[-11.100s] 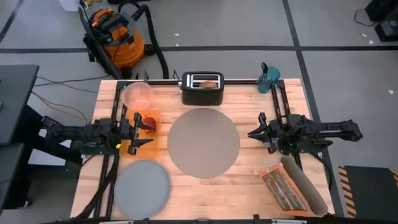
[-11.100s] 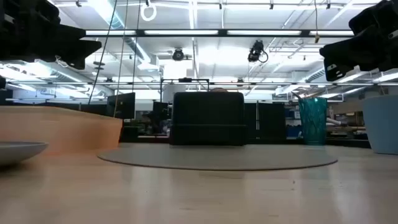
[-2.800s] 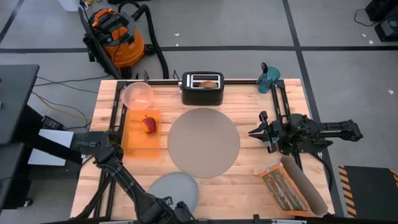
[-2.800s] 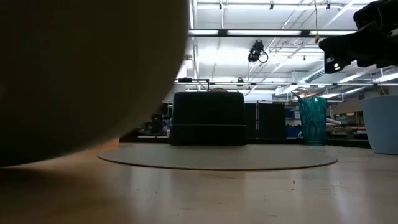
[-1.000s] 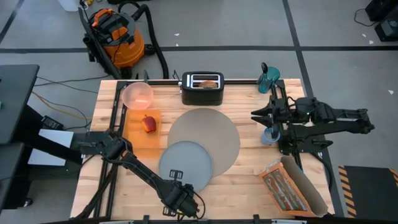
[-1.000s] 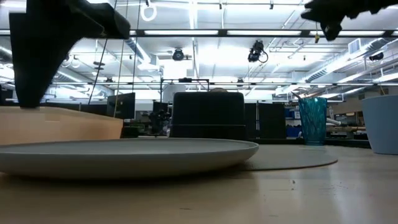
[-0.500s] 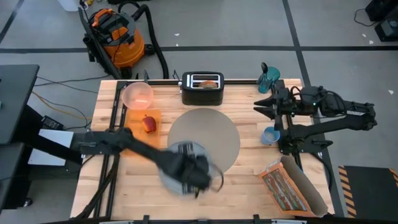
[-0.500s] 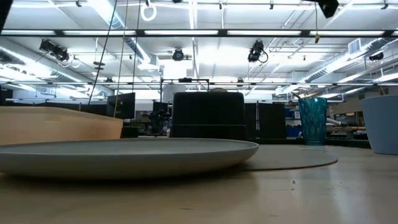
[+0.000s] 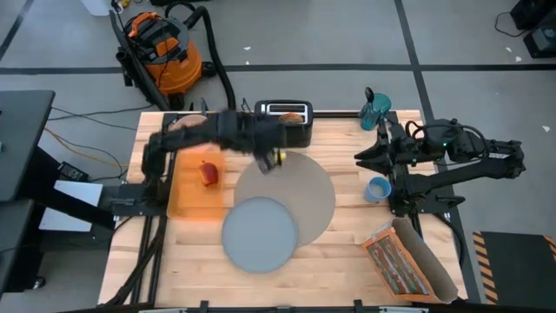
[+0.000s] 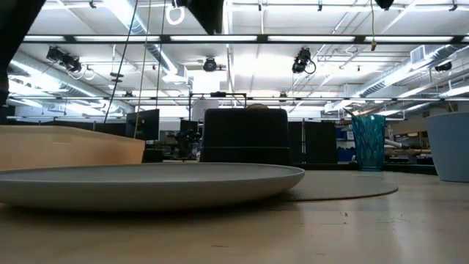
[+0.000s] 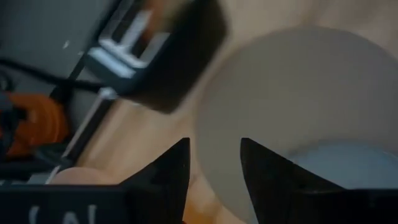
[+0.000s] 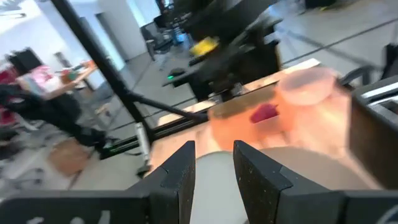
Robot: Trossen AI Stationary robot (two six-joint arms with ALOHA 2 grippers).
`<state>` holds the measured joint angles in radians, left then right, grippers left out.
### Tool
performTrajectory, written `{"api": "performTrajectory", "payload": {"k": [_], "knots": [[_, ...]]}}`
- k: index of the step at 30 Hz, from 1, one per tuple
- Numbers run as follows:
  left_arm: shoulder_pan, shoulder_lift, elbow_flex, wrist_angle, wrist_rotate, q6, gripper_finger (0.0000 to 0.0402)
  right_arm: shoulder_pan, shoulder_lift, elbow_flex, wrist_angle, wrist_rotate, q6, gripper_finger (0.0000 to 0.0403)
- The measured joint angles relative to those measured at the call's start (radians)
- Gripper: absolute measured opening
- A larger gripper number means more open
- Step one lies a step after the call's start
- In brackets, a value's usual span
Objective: Arrange a breakfast setting
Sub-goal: Put the orange bowl in the center of the gray table mat
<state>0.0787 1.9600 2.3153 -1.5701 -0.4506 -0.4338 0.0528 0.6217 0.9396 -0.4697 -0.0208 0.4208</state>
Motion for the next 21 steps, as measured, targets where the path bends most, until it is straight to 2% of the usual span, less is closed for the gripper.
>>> {"api": "performTrajectory", "payload": {"k": [4, 8, 14, 18, 21], "knots": [[0.128, 0.001, 0.0, -0.001, 0.002, 0.032, 0.0144, 0.005, 0.015, -0.001, 0.004, 0.001, 0.079, 0.0119], [0.257, 0.001, 0.0, -0.001, 0.031, 0.052, 0.0153, 0.005, 0.034, -0.001, -0.003, 0.001, 0.083, 0.0124], [0.446, 0.001, 0.0, -0.001, 0.143, 0.072, 0.0204, 0.003, 0.073, -0.001, -0.004, 0.004, 0.013, 0.0136], [0.534, 0.001, 0.0, -0.001, 0.149, 0.072, 0.0235, -0.011, 0.111, -0.002, 0.015, 0.072, -0.027, 0.0139], [0.595, 0.001, 0.0, -0.001, 0.157, 0.062, 0.0241, -0.031, 0.146, -0.002, 0.049, 0.082, -0.057, 0.0138]]}}
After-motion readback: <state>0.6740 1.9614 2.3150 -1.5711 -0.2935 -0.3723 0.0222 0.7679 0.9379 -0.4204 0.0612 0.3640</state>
